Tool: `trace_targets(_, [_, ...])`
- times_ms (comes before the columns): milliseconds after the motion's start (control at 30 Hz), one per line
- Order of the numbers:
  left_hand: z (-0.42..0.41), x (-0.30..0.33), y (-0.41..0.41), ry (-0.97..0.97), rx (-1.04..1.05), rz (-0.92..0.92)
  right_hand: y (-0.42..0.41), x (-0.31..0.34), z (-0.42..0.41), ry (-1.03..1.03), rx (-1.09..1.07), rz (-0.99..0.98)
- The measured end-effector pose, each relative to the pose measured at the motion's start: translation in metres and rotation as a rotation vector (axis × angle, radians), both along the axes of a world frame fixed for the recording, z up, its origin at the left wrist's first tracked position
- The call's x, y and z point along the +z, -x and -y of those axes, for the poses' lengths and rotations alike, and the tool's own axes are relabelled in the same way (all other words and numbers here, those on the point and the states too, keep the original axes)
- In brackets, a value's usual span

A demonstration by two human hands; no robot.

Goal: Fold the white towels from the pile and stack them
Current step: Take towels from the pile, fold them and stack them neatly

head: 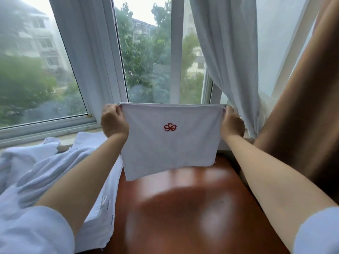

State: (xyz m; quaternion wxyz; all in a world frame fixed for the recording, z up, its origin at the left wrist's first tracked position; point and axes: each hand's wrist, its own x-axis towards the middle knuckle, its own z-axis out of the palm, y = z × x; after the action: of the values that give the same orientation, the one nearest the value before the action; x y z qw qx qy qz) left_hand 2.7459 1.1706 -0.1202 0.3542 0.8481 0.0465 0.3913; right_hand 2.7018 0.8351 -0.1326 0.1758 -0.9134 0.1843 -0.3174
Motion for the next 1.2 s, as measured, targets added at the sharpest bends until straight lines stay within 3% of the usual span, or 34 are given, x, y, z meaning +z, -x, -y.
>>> trace_targets(100, [-0.008,-0.002,0.001,-0.059,-0.048,-0.087,-0.002,0.008,-0.016,-0.151,-0.011,0.081])
trace_targets(200, [-0.021,-0.013,0.0,0.01,-0.004,-0.078,-0.004,0.001,-0.022,-0.136,0.066,0.079])
trace_targets(367, [-0.036,-0.035,-0.007,-0.028,-0.005,-0.384,-0.013,-0.018,-0.024,-0.141,0.116,-0.049])
trace_targets(533, [-0.037,-0.055,-0.019,0.019,-0.053,-0.588,-0.03,-0.035,-0.028,-0.34,-0.007,-0.092])
trace_targets(600, [-0.034,-0.057,-0.026,0.118,-0.083,-0.546,-0.04,-0.035,-0.026,-0.38,-0.01,-0.069])
trace_targets(767, [-0.027,-0.032,-0.046,0.175,-0.171,-0.227,-0.059,-0.016,-0.019,-0.454,0.029,0.142])
trace_targets(900, [-0.016,-0.023,-0.035,0.253,-0.189,-0.069,-0.051,-0.009,-0.013,-0.507,-0.117,0.269])
trace_targets(1000, [-0.007,-0.056,0.004,0.293,-0.175,-0.09,-0.027,-0.041,-0.005,-0.488,-0.234,0.141])
trace_targets(1200, [-0.003,-0.148,0.073,0.124,-0.103,-0.488,0.022,-0.113,0.002,-0.573,-0.399,-0.415])
